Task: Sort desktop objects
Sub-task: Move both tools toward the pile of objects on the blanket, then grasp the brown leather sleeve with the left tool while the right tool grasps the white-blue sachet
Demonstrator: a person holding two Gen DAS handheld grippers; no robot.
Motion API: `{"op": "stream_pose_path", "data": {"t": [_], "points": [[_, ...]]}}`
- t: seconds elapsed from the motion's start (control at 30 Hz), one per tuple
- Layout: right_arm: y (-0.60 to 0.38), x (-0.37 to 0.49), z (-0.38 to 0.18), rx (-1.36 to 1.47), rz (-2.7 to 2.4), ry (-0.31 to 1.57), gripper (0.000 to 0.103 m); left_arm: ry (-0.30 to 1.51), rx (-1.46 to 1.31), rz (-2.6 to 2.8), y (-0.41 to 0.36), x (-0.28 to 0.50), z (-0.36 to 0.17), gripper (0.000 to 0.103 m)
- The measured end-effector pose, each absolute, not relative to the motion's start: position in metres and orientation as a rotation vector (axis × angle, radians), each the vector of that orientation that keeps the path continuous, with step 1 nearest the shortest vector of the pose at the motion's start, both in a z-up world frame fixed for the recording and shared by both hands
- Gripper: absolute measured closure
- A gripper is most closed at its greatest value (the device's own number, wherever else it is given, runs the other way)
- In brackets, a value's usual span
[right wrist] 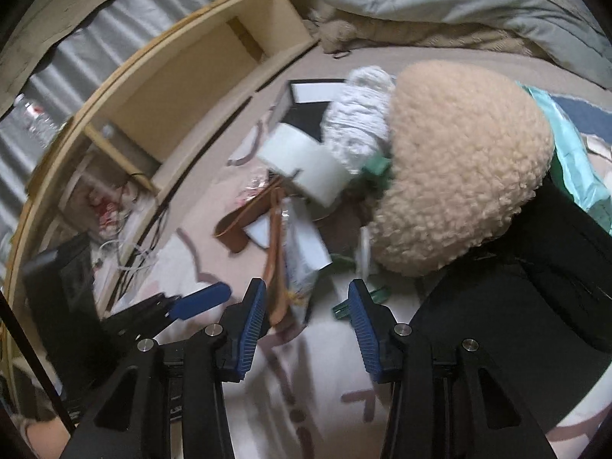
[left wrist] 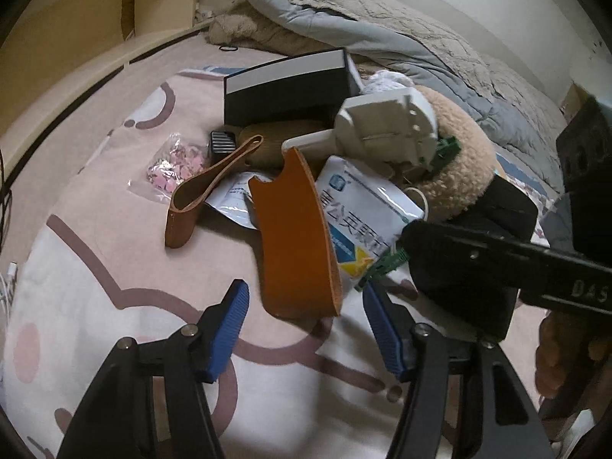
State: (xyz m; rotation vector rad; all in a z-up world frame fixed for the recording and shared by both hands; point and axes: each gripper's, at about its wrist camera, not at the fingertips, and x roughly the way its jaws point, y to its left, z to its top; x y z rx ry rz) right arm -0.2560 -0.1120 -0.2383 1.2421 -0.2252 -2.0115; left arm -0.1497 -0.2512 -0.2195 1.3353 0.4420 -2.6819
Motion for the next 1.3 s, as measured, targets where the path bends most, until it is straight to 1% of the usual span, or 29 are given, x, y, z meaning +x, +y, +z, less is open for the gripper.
{"op": "stream_pose_path", "data": {"t": [0.23,0.27,0.3,0.33,0.37,0.4,0.43,0.57,0.6,0.63,0.7,0.77,0.9,1.07,1.17,1.27,1.3], "points": [[-0.12,-0.271,-0.25,1.253,-1.988,-0.25,0.058,0.638,1.326,-2.663,-0.267,-0.161,-0.225,0.041],[-0.121,-0.272,-0.251,1.252,-1.984,-0.254,0.062,0.648,1.329,-2.662,-0.268,-0.161,-0.226,0.041],[-0.124,-0.273,-0.252,1.25,-1.97,-0.256,0.074,0.653,1.332,-2.664,-0.268,-0.16,-0.227,0.041],[-0.126,-0.274,-0.253,1.249,-1.965,-0.254,0.082,0.653,1.334,-2.67,-0.268,-0.159,-0.227,0.041],[-0.127,-0.274,-0.252,1.242,-1.963,-0.246,0.084,0.65,1.333,-2.673,-0.268,-0.157,-0.227,0.041],[-0.129,-0.272,-0.25,1.226,-1.958,-0.234,0.089,0.647,1.327,-2.676,-0.269,-0.155,-0.227,0.041],[-0.13,-0.271,-0.247,1.211,-1.955,-0.221,0.092,0.648,1.326,-2.677,-0.271,-0.154,-0.227,0.041],[-0.125,-0.266,-0.237,1.214,-1.936,-0.172,0.094,0.681,1.328,-2.66,-0.277,-0.154,-0.23,0.041],[-0.122,-0.265,-0.234,1.218,-1.934,-0.154,0.094,0.703,1.332,-2.656,-0.278,-0.154,-0.231,0.037],[-0.119,-0.263,-0.232,1.218,-1.936,-0.134,0.094,0.724,1.336,-2.648,-0.279,-0.155,-0.233,0.03],[-0.109,-0.26,-0.226,1.229,-1.939,-0.082,0.095,0.751,1.335,-2.634,-0.279,-0.157,-0.234,0.024],[-0.097,-0.255,-0.219,1.251,-1.932,-0.041,0.095,0.776,1.354,-2.622,-0.277,-0.16,-0.237,0.024],[-0.078,-0.243,-0.209,1.311,-1.899,0.034,0.095,0.742,1.369,-2.592,-0.273,-0.169,-0.24,0.024],[-0.05,-0.211,-0.193,1.32,-1.862,0.128,0.095,0.755,1.357,-2.553,-0.273,-0.181,-0.242,0.024],[-0.034,-0.2,-0.19,1.346,-1.857,0.104,0.095,0.728,1.351,-2.532,-0.27,-0.189,-0.242,0.024],[-0.017,-0.189,-0.19,1.369,-1.848,0.064,0.095,0.653,1.368,-2.506,-0.263,-0.196,-0.244,0.024],[-0.012,-0.186,-0.188,1.371,-1.852,0.053,0.095,0.63,1.373,-2.501,-0.26,-0.197,-0.244,0.027]]}}
